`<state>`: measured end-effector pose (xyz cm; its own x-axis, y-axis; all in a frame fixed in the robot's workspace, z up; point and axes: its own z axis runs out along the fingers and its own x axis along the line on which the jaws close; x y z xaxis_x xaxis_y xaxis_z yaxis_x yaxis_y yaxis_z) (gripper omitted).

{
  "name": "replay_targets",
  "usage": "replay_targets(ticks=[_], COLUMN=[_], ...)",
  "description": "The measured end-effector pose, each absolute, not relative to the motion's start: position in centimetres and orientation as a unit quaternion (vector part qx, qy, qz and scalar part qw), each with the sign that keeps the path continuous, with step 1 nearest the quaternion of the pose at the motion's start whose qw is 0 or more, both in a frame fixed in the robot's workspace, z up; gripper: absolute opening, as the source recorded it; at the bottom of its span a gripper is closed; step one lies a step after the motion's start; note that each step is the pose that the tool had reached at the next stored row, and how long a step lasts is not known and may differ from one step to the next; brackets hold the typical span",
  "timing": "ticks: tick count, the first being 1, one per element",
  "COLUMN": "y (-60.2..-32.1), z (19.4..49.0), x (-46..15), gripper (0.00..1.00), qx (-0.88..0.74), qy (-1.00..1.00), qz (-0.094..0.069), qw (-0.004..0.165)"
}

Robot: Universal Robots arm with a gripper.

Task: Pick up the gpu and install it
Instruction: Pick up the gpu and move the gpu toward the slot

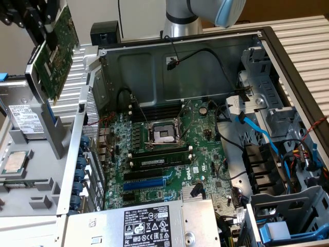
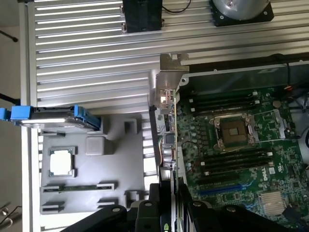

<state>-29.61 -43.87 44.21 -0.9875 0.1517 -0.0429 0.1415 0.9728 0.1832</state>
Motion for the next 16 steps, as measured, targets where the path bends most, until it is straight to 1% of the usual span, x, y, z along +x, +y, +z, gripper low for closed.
replay_targets(ticks=[12,16], y=[-43.9,-43.9], z=[45.8,45.9], x=[-25.3,-23.5], gripper=[0.26,0.26], qx=[0.075,0.076], qy=[0.993,0.993], qz=[0.087,0.087], qw=[0.01,0.007])
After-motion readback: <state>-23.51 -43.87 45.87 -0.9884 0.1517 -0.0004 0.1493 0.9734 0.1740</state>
